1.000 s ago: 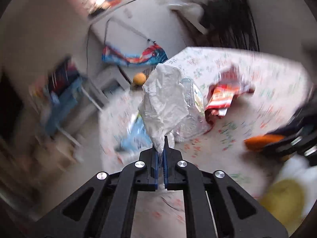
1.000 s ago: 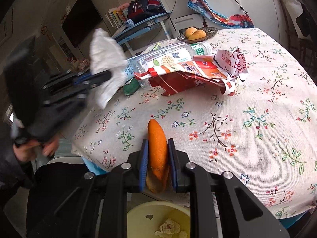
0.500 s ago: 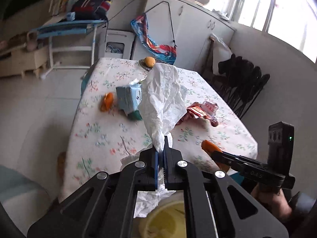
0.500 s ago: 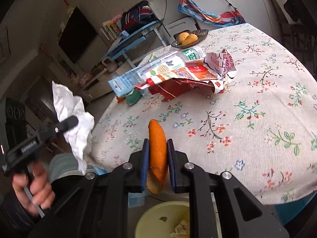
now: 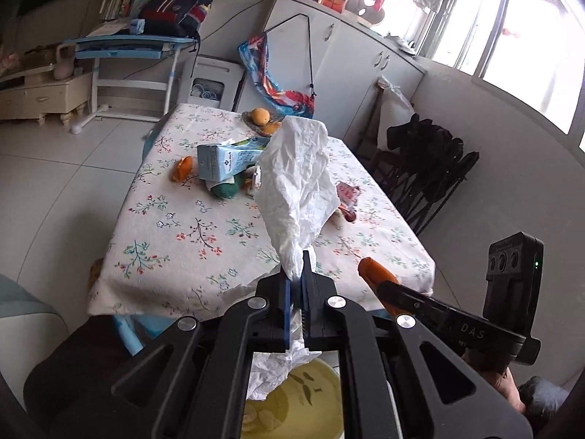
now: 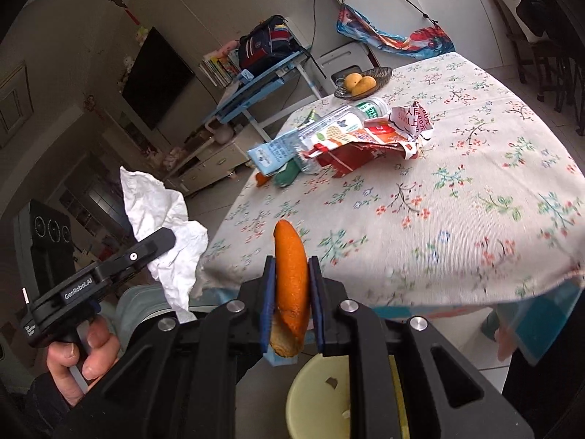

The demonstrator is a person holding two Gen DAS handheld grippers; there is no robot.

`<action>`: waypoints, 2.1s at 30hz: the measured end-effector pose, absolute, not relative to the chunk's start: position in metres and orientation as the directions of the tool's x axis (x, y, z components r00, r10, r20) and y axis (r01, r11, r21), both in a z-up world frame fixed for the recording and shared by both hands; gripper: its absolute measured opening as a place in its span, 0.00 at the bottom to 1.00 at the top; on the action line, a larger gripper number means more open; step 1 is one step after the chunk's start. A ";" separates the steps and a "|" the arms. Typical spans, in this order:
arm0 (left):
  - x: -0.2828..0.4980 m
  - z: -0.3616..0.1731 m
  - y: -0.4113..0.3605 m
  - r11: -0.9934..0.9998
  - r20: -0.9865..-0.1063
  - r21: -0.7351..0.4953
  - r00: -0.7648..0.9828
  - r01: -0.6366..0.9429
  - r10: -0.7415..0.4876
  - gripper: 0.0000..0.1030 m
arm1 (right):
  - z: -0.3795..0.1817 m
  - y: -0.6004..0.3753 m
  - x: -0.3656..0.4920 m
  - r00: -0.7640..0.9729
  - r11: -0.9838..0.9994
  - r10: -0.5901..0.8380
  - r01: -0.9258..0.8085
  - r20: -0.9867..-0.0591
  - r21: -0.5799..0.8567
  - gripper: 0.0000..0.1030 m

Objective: Collect trash
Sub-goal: 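Grasp the white plastic bag with the left gripper while the right gripper holds the orange peel, then lower the orange peel into the bucket and open the right gripper while the left gripper drops the bag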

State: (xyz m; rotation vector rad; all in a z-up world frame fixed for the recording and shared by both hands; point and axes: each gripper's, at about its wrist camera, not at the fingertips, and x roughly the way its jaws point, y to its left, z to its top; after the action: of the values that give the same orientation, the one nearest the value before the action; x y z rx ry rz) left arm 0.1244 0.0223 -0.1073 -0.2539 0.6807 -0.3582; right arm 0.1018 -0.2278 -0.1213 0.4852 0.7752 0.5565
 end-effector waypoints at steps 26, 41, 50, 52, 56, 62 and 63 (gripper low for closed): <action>0.059 -0.104 0.012 0.904 -0.553 -0.331 0.721 0.269 -0.417 0.05 | -0.157 -0.208 0.040 0.486 0.794 0.600 -0.266 -0.635 0.547 0.18; 0.054 -0.111 0.008 0.900 -0.562 -0.332 0.707 0.282 -0.429 0.05 | -0.182 -0.201 0.046 0.417 0.835 0.549 -0.227 -0.724 0.501 0.31; 0.053 -0.118 0.003 0.899 -0.576 -0.331 0.692 0.288 -0.434 0.05 | -0.173 -0.213 0.043 0.482 0.840 0.530 -0.189 -0.697 0.509 0.46; 0.053 -0.125 -0.001 0.896 -0.596 -0.334 0.672 0.292 -0.441 0.05 | -0.167 -0.220 0.041 0.525 0.841 0.518 -0.169 -0.675 0.513 0.53; 0.056 -0.151 -0.011 0.895 -0.659 -0.341 0.605 0.289 -0.447 0.05 | -0.160 -0.234 0.039 0.590 0.842 0.491 -0.131 -0.641 0.524 0.55; 0.063 -0.186 -0.023 0.895 -0.741 -0.340 0.504 0.288 -0.444 0.05 | -0.158 -0.245 0.039 0.626 0.835 0.474 -0.096 -0.619 0.542 0.58; 0.063 -0.190 -0.025 0.896 -0.750 -0.337 0.492 0.290 -0.441 0.05 | -0.157 -0.245 0.041 0.626 0.835 0.474 -0.096 -0.619 0.542 0.58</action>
State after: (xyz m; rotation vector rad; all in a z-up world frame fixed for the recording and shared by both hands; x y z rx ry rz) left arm 0.0633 -0.0248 -0.1900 -0.1743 0.9590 -0.4460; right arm 0.0406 -0.2447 -0.1574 0.4941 0.8364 0.3427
